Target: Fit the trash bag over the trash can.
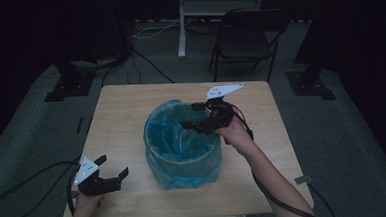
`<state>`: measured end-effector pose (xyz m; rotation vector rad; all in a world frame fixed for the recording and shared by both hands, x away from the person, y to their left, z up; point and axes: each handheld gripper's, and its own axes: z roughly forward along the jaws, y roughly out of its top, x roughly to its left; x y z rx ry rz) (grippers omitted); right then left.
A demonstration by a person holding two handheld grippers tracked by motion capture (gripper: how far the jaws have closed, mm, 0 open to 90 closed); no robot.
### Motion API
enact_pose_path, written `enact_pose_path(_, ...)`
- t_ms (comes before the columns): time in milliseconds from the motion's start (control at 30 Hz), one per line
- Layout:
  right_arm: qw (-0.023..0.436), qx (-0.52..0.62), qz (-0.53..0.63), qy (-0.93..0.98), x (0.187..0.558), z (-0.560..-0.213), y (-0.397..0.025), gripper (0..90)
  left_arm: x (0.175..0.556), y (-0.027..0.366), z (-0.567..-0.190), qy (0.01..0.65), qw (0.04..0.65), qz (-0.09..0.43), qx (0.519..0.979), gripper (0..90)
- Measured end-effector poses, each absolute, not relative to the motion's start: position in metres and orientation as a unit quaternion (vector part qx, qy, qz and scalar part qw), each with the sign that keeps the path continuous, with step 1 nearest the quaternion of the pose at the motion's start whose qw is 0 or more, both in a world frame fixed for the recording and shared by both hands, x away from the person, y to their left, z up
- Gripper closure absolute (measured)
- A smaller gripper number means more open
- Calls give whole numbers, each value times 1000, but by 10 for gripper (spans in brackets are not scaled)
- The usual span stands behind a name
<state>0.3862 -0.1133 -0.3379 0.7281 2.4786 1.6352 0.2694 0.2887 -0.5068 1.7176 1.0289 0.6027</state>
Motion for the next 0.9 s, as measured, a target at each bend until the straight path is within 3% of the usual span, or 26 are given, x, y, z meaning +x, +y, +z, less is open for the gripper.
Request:
enact_pose_path(533,126,328,565,747,372,-374,-189,154,265,299,-514,455,475,246,712,3)
enact_pose_path(900,140,413,561,704,362,-421,-240,154,258,305,-521,470,461,246,711,3)
